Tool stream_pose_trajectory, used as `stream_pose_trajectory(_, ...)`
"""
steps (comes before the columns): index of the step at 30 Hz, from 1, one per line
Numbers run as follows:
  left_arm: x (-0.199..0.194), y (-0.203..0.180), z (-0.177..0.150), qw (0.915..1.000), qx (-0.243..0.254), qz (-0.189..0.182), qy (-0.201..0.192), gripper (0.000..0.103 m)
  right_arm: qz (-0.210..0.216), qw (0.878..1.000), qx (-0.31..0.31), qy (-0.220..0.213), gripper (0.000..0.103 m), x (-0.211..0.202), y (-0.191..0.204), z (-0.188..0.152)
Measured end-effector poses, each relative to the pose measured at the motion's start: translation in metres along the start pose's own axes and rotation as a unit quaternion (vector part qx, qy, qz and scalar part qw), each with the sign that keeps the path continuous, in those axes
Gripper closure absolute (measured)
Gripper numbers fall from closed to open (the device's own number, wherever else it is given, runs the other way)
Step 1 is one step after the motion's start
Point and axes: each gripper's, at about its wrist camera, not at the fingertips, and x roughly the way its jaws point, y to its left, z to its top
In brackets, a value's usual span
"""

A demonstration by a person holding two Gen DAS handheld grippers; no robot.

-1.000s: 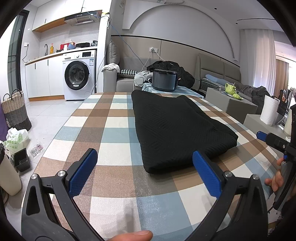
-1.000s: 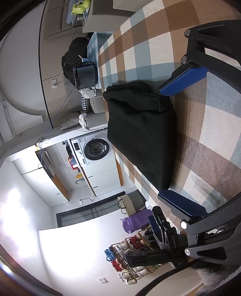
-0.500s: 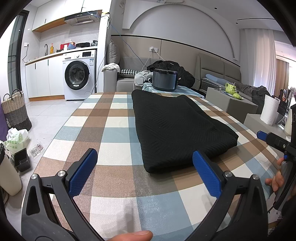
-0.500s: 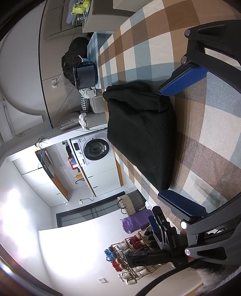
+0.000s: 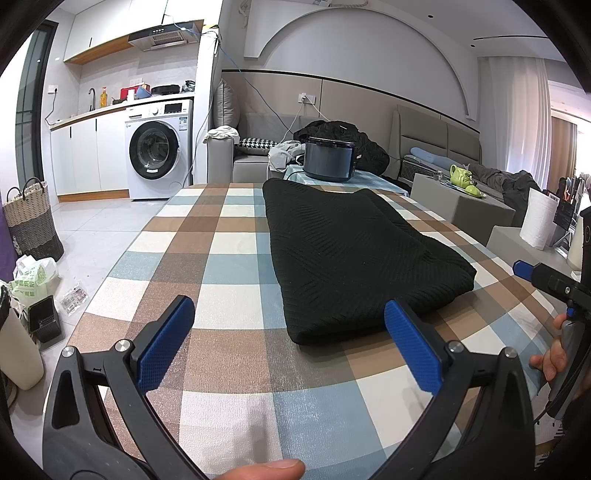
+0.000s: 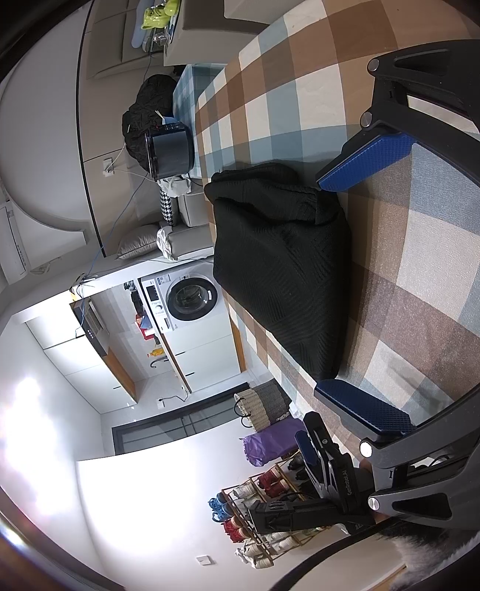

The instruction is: Fold small clothes

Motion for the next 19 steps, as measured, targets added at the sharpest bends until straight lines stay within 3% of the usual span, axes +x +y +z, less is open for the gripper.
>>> stream_pose_trajectory(19, 0.0011, 0.0005, -0.0007, 1.0, 0.001, 0.0, 0.001, 0.001, 0.0, 1.0, 0.0, 0.001, 0.0, -0.0004, 0.0012, 0.0001)
